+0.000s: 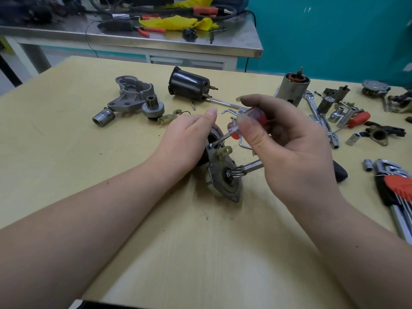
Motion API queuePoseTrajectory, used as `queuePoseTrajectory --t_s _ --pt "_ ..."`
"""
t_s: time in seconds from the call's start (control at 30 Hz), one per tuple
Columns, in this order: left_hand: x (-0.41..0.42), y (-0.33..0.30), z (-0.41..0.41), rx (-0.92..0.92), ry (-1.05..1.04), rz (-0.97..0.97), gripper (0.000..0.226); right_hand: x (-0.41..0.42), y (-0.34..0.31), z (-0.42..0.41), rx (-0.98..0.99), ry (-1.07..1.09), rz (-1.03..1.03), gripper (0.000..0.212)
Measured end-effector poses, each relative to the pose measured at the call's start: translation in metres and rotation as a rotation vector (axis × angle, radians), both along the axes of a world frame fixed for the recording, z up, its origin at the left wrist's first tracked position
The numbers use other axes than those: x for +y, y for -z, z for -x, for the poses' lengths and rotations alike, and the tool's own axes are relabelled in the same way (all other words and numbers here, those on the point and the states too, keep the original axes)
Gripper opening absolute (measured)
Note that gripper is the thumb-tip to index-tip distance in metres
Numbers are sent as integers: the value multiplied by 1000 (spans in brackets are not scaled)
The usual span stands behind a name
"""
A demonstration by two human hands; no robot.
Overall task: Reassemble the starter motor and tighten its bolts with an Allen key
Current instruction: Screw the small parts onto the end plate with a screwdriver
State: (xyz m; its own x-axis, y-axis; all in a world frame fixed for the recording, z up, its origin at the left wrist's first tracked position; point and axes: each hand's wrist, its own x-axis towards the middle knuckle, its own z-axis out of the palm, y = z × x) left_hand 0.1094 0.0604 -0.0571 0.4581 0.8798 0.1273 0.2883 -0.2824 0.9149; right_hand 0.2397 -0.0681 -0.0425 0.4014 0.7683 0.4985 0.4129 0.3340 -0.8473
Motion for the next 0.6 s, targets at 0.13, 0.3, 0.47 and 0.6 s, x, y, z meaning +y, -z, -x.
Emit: queuePoseTrajectory --t_s 0.13,0.3,0.47,0.6 --pt "-1 -1 -1 21 1 12 54 0 6 -1 -19 3 -13 36" --pt "1 0 0 10 9 22 55 1 5 -2 42 21 9 40" --pt "3 3 -1 11 3 -13 49 2 9 1 -8 51 -48 38" --pt "4 4 -1 14 5 -11 51 1 9 0 58 31 -37 34"
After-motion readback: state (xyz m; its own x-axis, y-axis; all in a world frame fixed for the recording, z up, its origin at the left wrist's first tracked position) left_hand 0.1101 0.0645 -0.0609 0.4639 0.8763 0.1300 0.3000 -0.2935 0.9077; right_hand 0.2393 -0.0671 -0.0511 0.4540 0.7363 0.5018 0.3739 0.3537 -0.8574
